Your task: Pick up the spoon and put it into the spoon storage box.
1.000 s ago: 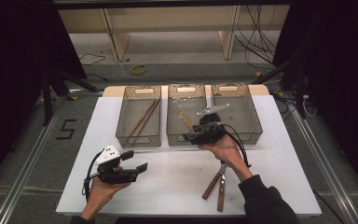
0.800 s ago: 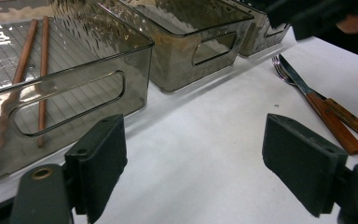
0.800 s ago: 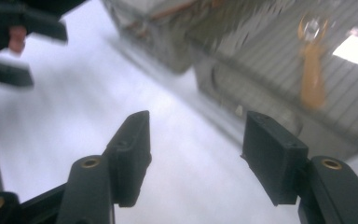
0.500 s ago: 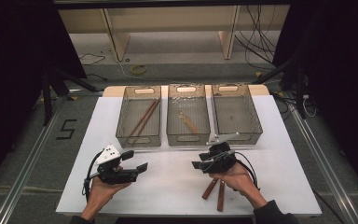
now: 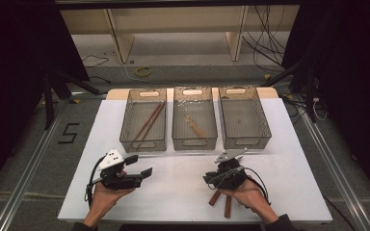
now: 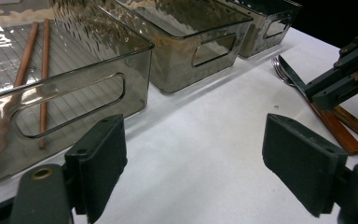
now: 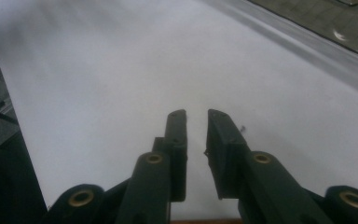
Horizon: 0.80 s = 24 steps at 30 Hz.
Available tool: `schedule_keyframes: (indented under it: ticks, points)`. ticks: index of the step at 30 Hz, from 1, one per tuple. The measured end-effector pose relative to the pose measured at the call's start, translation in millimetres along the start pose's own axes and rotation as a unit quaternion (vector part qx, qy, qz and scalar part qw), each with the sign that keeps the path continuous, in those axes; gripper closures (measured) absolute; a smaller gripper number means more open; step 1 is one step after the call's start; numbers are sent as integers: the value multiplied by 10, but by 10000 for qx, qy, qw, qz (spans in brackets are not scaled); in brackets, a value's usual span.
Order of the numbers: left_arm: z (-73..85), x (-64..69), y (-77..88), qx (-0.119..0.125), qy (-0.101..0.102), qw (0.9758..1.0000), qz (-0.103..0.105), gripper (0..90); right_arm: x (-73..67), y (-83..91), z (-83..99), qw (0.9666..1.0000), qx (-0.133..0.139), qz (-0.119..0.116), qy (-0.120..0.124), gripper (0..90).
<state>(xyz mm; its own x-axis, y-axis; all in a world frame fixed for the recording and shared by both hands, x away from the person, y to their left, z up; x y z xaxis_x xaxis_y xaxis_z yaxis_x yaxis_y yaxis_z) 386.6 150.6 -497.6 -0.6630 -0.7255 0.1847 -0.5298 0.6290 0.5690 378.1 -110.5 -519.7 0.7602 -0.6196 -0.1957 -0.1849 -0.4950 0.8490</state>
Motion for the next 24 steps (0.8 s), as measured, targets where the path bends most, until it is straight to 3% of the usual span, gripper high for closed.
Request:
schedule_keyframes:
  ticks: [12, 24]
  points:
    - [-4, -10, -2, 13, 23, 10000, -15, 211, -43, -51, 146, 9997, -217, -30, 60, 894]
    - [-5, -16, -11, 9, 33, 10000, -7, 212, -122, -151, 224, 9987, -460, -93, 190, 900]
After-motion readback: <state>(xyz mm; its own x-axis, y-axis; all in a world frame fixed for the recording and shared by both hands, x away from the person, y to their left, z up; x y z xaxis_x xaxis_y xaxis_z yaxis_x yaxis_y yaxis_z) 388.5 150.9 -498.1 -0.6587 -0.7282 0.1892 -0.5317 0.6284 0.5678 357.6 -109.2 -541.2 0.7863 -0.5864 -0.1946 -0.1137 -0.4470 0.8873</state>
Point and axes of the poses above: each handheld gripper's, and its own axes: y roughly backward along the jaws, z roughly out of its underside, x roughly to its right, the point moved 8 cm from there along -y, roughly forward along the jaws, and after that the axes turned 11 degrees about -x, right-handed, at the moved point
